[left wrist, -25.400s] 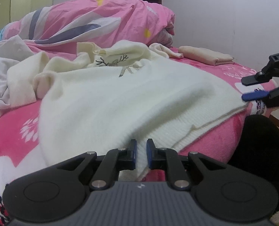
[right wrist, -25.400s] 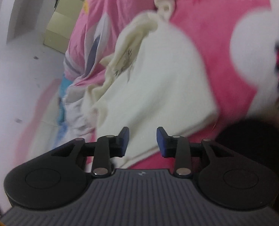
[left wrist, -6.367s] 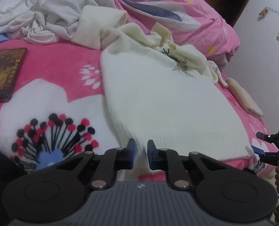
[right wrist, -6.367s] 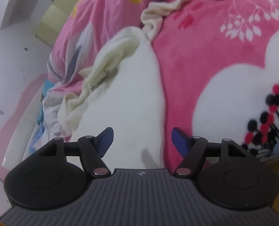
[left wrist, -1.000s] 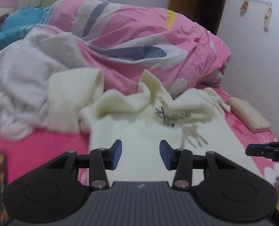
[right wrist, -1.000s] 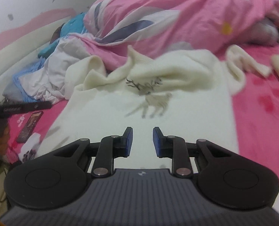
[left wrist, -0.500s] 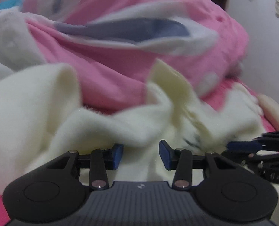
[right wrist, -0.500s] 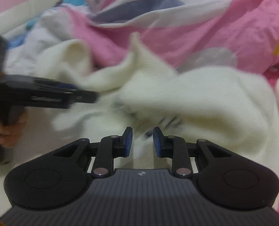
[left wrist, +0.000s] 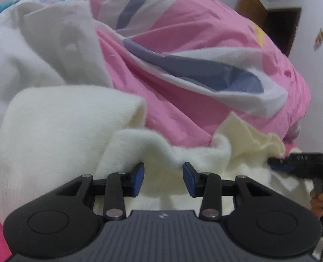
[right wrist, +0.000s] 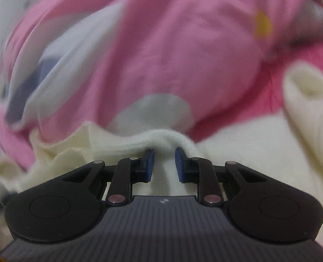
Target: Fold clothes
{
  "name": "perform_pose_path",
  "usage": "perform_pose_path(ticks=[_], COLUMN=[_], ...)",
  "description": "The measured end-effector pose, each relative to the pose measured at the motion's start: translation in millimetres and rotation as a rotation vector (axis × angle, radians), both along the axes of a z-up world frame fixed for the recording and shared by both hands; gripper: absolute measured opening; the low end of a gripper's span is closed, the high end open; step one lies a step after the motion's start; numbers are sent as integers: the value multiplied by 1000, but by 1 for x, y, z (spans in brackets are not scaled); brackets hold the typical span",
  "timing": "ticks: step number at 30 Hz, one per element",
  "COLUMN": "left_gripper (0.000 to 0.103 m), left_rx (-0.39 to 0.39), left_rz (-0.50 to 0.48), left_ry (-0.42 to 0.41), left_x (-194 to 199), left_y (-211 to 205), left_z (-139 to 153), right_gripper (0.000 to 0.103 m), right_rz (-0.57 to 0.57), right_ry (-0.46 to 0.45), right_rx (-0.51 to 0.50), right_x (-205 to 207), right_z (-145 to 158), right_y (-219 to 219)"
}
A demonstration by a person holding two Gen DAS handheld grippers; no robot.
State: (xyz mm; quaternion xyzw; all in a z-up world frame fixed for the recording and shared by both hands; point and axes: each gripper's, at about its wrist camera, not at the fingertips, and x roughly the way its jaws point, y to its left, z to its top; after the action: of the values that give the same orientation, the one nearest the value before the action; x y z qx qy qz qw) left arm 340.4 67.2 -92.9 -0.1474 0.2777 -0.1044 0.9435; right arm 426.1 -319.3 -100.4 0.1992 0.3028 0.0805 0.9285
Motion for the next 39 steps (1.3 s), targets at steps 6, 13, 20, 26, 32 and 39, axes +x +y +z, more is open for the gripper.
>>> perform_pose_path(ticks=[6,13,20,26,32,39], left_gripper=[40,40,56,55,54,54], left_rx=[-85,-186,85,240,453,466], left_rz=[14,39,128,-120,-223,-197], left_ry=[18,-13,-256,-100,-47,-42], left_x=[2,-34,-107,-79,-44,-39], left_y=[14,48,74,25,-37,-27], left_z=[4,56,149,81,15,-3], right_gripper=[27,51,70,72,46,14], right_rz=[15,284,299,169,212,281], right_ry=[-71,-52,131,278,248,-188], right_rx=[19,84,275,309,124,110], right_x=[-63,-74,-31,13,38,-30], right_z=[43,76,54,26,17,33], right_y=[-14,50,99,114,146,140])
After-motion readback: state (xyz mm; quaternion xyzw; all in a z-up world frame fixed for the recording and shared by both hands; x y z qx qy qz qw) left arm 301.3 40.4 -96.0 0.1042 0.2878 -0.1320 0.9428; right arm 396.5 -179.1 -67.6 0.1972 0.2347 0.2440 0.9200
